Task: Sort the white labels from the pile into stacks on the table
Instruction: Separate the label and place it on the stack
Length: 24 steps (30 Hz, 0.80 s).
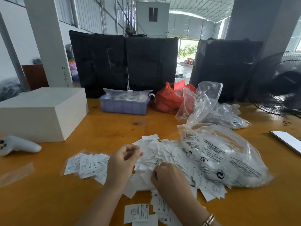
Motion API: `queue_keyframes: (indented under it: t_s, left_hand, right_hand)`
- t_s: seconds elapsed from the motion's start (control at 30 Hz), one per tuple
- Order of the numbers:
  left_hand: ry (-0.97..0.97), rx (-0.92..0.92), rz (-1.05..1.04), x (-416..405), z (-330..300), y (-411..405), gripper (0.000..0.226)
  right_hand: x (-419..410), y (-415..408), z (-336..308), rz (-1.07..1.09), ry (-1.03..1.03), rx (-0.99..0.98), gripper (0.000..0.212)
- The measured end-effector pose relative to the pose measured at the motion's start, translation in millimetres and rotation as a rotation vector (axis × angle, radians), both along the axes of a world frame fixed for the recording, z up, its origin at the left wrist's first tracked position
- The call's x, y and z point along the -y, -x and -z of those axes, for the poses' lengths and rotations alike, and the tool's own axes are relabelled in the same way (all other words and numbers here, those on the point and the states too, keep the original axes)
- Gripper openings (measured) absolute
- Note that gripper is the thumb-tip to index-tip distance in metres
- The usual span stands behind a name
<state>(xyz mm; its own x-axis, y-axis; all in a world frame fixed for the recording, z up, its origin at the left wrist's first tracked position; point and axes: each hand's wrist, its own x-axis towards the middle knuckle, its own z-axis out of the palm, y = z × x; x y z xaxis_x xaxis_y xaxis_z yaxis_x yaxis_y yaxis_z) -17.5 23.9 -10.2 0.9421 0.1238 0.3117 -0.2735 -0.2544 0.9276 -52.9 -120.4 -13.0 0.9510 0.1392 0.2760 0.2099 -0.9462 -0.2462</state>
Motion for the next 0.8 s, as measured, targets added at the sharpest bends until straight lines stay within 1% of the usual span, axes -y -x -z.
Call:
queue_keyframes:
  t_s: [0.1, 0.17, 0.2, 0.3, 0.33, 0.37, 0.43, 0.5, 0.57, 0.67, 0.8]
  left_hand:
    - [-0.010, 0.014, 0.011, -0.5, -0.9, 0.6, 0.008]
    - [-0.026, 0.028, 0.023, 0.4, -1.7, 1.7, 0.009]
    - [-0.035, 0.031, 0.030, 1.7, -1.8, 2.5, 0.010]
    - [-0.032, 0.017, 0.071, 8.2, 0.3, 5.3, 0.013]
    - [-0.038, 0.018, 0.090, 11.0, 1.6, 6.5, 0.015]
    - [-0.048, 0.025, 0.109, 13.6, 2.8, 7.7, 0.016]
    - [-0.069, 0.039, 0.148, 16.9, 3.5, 9.5, 0.018]
    - [-0.094, 0.052, 0.182, 17.7, 3.0, 10.3, 0.019]
    - [-0.108, 0.058, 0.201, 17.8, 2.7, 10.5, 0.018]
    - [-0.102, 0.063, 0.191, 18.3, 3.0, 10.2, 0.017]
    - [-0.082, 0.056, 0.175, 18.8, 3.1, 9.4, 0.017]
  right_hand:
    - [8.6, 2.5, -7.1, 0.034, -0.237, 0.068, 0.021]
    - [16.6, 3.2, -12.1, 0.074, -0.489, 0.113, 0.011]
    - [20.8, 3.2, -14.6, 0.106, -0.664, 0.115, 0.011]
    - [30.3, 5.4, -21.5, 0.130, -1.351, 0.042, 0.011]
    - [31.6, 6.3, -23.5, 0.108, -1.521, 0.007, 0.011]
    - [32.0, 6.8, -24.6, 0.087, -1.631, -0.022, 0.012]
    - [31.7, 5.9, -24.8, 0.082, -1.714, -0.035, 0.016]
    - [30.8, 4.8, -24.4, 0.099, -1.724, -0.010, 0.020]
    - [28.6, 5.0, -24.1, 0.101, -1.696, -0.013, 0.017]
    - [24.1, 6.8, -21.1, 0.113, -1.607, -0.080, 0.009]
    - [21.3, 7.2, -17.5, 0.135, -1.574, -0.096, 0.009]
